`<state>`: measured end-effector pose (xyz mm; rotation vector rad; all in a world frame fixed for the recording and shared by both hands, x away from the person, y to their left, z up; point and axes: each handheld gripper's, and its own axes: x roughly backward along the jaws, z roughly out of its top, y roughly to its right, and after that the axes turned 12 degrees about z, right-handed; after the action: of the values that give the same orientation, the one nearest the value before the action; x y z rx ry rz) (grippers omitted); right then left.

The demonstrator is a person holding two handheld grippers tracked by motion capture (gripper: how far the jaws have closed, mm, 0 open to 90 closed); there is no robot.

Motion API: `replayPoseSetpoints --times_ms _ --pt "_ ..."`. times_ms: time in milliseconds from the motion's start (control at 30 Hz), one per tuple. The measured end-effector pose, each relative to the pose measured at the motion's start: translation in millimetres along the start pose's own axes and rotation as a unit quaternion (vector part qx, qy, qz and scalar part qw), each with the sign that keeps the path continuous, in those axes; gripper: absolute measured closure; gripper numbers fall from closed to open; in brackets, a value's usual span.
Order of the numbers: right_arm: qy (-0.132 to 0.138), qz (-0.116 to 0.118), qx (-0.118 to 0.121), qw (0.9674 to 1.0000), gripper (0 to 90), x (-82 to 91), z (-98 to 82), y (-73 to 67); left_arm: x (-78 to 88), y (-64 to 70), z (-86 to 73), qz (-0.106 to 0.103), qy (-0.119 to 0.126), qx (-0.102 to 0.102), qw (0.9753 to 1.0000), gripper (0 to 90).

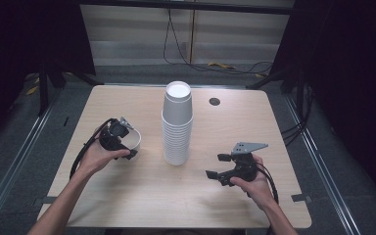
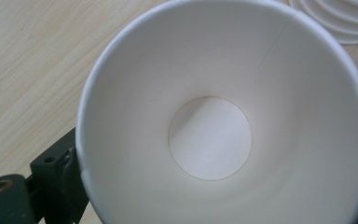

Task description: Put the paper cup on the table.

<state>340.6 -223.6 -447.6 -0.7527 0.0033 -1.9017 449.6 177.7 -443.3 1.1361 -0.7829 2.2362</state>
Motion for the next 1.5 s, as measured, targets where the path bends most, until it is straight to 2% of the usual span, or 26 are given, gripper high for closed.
replayPoseSetpoints --times_ms 33,267,333,433,567,633,733,833,867,1000,1067,1100,1200,1267,1333,1400,1433,1467,1500 --pt "0.000 -0.001 0.001 1.0000 14.4 -0.1 0.0 -0.1 -0.7 -0.9 -1.6 -0.007 -0.001 0.005 1.0000 7.3" --pt "-0.001 -0.002 0.000 1.0000 14.4 0.4 0.0 0.0 -3.1 -1.2 -7.6 -0.017 0.010 0.013 0.9997 9.3" --pt "-0.002 0.000 -0.001 1.0000 14.3 0.4 -0.2 -0.1 -4.8 -1.7 -10.2 -0.025 0.008 0.013 0.9996 13.9" --pt "-0.004 0.001 -0.001 1.0000 14.3 -0.6 -0.4 0.3 -8.9 -2.9 -14.2 -0.036 0.009 0.033 0.9988 15.2" --pt "-0.005 -0.002 -0.001 1.0000 14.3 -0.5 -0.7 1.2 -9.9 0.7 -19.5 -0.025 0.010 0.029 0.9992 15.8" --pt "0.001 -0.004 -0.003 1.0000 14.4 0.5 -0.5 0.7 -10.0 3.3 -24.9 -0.017 0.022 0.044 0.9987 15.9" --pt "0.004 -0.005 -0.001 1.0000 14.4 1.0 -0.1 0.1 -10.9 6.2 -32.0 -0.010 0.032 0.051 0.9981 15.9" --pt "0.002 -0.004 -0.002 1.0000 14.4 0.2 -0.1 0.0 -11.1 5.4 -36.5 -0.013 0.040 0.059 0.9974 15.9" --pt "0.001 -0.004 -0.001 1.0000 14.4 -0.1 -0.2 -0.6 -10.3 1.9 -41.9 -0.022 0.047 0.075 0.9959 15.9" --pt "0.002 -0.005 -0.002 1.0000 14.4 0.2 -0.1 -0.3 -6.5 -1.9 -50.3 -0.020 0.051 0.083 0.9950 15.8" --pt "0.001 -0.005 -0.004 1.0000 14.4 0.1 -0.5 0.1 -4.1 -5.0 -56.9 -0.026 0.069 0.085 0.9936 16.0" --pt "0.001 -0.006 -0.003 1.0000 14.4 -0.1 -0.5 0.0 -2.9 -7.6 -62.9 -0.043 0.080 0.114 0.9893 16.0" --pt "0.000 -0.005 -0.001 1.0000 14.4 0.3 -0.6 -0.9 3.6 -6.4 -67.2 -0.045 0.086 0.102 0.9900 16.3" --pt "0.002 -0.006 -0.004 1.0000 14.4 0.3 -0.8 -0.4 7.0 -4.6 -70.8 -0.041 0.088 0.101 0.9901 16.7" --pt "0.002 -0.006 -0.004 1.0000 14.4 0.4 -0.8 -0.7 9.4 -4.1 -76.3 -0.043 0.102 0.104 0.9884 16.6" --pt "0.002 -0.007 -0.003 1.0000 14.4 0.5 -0.8 -1.0 10.4 -3.9 -79.0 -0.041 0.108 0.104 0.9879 20.6" --pt "0.005 -0.008 -0.002 1.0000 14.7 1.3 -0.5 -1.7 11.4 -2.7 -84.3 -0.039 0.111 0.111 0.9868 21.5" --pt "0.008 -0.009 0.000 0.9999 14.9 2.2 -0.3 -2.4 12.9 -2.1 -87.3 -0.048 0.117 0.118 0.9850 21.6" --pt "0.008 -0.009 0.000 0.9999 14.9 2.2 -0.3 -2.4 12.9 -2.1 -87.3 -0.048 0.117 0.118 0.9850 21.6"
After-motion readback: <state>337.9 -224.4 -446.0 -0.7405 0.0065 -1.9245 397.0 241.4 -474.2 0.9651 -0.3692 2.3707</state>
